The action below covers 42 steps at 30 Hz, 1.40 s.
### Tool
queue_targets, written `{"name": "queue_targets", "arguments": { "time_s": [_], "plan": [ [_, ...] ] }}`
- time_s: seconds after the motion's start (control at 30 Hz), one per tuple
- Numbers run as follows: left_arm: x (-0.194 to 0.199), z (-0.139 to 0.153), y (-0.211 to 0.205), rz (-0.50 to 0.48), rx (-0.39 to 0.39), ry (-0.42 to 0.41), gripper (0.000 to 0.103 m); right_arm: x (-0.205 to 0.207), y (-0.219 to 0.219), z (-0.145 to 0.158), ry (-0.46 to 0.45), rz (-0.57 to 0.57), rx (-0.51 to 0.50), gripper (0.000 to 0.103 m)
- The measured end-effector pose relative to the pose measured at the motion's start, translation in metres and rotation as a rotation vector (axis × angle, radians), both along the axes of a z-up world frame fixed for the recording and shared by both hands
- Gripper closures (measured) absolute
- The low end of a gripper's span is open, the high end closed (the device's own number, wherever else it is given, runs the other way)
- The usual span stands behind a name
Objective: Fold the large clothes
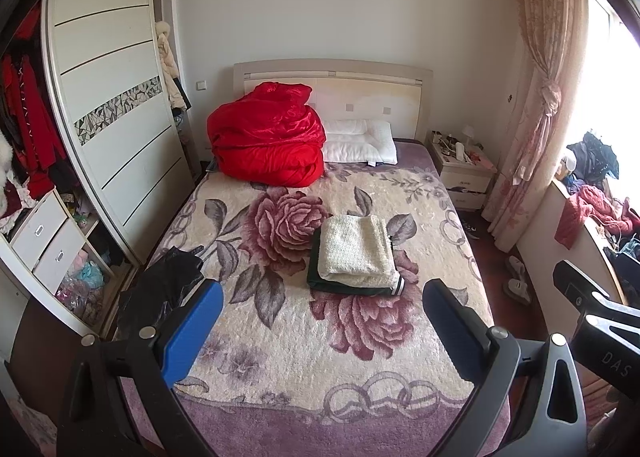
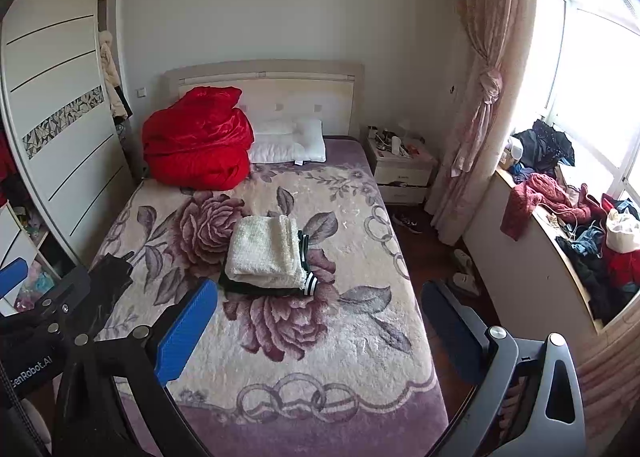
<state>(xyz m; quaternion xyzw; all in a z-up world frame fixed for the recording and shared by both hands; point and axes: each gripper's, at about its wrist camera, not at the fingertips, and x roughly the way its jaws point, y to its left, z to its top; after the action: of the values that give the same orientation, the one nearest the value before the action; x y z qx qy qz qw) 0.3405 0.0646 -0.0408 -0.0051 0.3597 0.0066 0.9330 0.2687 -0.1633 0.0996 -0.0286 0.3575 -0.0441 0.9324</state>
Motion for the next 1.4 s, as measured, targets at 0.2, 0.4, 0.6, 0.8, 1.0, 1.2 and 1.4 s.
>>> {"name": "queue_targets", "arguments": {
  "time_s": [0.2,0.4,0.6,0.8,1.0,1.2,1.4],
  "plan": [
    [-0.001,0.002,0.003,0.002,-0.001,-0.001,0.001,0.002,0.002,0.002,-0.001,0.005,-0.006,0.000],
    [-0.004,0.004,0.002,0.000,0.001,-0.005,0.001,0.004,0.005,0.003,0.001,0.012,-0.004,0.000],
    [-0.005,0.007,0.002,-0.005,0.008,-0.004,0.001,0.006,0.008,0.001,0.005,0.020,0.001,0.000],
    [-0.006,0.010,0.004,-0.009,0.005,-0.014,0.001,0.007,0.008,0.000,0.002,0.021,0.001,0.000],
    [-0.007,0.011,0.004,-0.010,0.008,-0.019,0.001,0.000,0.010,-0.003,0.003,0.009,0.008,0.000],
    [-0.007,0.010,0.002,-0.011,0.014,-0.021,0.001,-0.003,0.008,-0.003,0.004,0.005,0.011,0.000],
    [-0.009,0.010,0.005,-0.011,0.011,-0.019,0.001,-0.006,0.008,-0.004,0.004,0.002,0.010,0.000]
  ]
}}
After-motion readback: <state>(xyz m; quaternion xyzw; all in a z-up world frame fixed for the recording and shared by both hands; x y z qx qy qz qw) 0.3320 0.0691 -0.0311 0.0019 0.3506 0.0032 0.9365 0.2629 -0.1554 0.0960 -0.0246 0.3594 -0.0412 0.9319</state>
